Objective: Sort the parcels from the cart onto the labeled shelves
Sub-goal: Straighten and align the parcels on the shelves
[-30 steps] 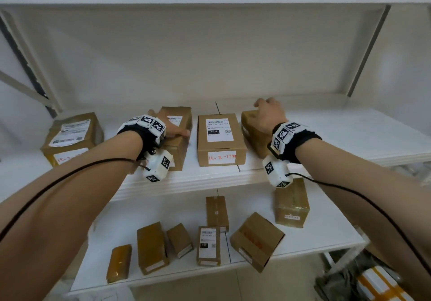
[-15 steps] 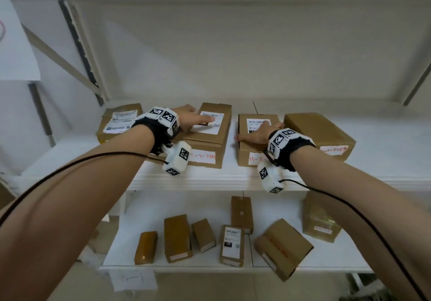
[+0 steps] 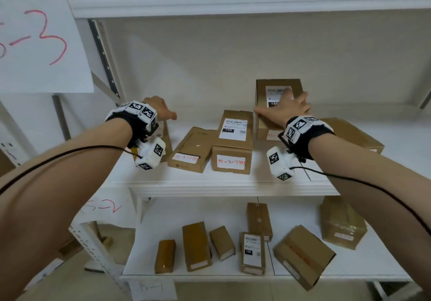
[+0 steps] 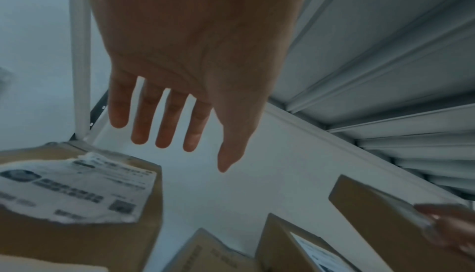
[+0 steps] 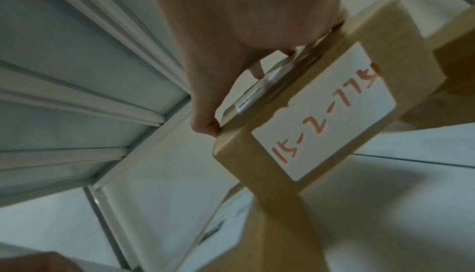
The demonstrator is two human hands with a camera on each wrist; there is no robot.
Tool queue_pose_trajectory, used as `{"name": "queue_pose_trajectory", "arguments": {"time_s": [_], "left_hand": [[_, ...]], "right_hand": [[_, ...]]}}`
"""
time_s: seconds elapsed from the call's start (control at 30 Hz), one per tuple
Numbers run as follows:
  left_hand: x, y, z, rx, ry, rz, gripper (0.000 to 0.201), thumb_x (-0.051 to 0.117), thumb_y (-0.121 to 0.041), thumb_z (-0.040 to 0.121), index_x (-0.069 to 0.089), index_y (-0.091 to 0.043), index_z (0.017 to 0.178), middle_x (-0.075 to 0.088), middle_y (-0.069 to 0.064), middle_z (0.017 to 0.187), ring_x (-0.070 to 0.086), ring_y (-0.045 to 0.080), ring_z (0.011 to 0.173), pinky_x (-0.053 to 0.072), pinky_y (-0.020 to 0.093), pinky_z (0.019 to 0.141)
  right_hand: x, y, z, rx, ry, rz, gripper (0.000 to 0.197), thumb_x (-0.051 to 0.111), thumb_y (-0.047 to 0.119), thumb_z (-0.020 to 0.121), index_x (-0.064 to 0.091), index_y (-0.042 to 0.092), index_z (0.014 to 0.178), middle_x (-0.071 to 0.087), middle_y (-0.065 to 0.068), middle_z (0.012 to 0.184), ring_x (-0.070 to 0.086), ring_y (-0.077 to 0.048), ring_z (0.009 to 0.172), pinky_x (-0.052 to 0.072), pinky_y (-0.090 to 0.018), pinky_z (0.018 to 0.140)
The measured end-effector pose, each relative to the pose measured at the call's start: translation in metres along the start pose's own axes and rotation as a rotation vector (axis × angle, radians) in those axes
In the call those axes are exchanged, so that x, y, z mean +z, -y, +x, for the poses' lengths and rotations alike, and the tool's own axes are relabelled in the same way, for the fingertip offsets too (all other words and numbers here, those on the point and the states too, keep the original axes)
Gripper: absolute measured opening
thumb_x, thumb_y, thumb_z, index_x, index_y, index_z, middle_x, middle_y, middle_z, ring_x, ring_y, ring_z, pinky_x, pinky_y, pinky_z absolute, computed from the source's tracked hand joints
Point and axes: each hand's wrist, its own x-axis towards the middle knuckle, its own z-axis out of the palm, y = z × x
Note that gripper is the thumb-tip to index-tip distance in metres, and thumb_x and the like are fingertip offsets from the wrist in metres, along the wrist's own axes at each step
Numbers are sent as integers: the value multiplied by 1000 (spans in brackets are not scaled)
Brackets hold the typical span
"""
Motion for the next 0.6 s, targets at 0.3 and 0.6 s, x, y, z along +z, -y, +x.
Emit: {"name": "queue_pose_trajectory", "arguments": {"time_s": [0.3, 0.6], "left_hand": [[14, 51, 28, -151, 81, -20, 114, 69, -80, 63, 31, -19, 152, 29, 18, 156, 34, 41, 140, 36, 54, 112], [57, 48, 19, -155, 53, -128, 127, 64, -78, 49, 24, -18, 152, 25, 19, 151, 38, 47, 133, 41, 52, 105]], "right_hand": [[10, 99, -40, -182, 32, 33, 116, 70, 79, 65, 22, 23, 155, 7, -20, 166, 22, -49, 146, 22, -62, 115], [37, 133, -66, -132, 160, 193, 104, 70, 71, 73, 26, 22, 154, 18, -18, 160, 20, -48, 146, 25, -58, 117]]}}
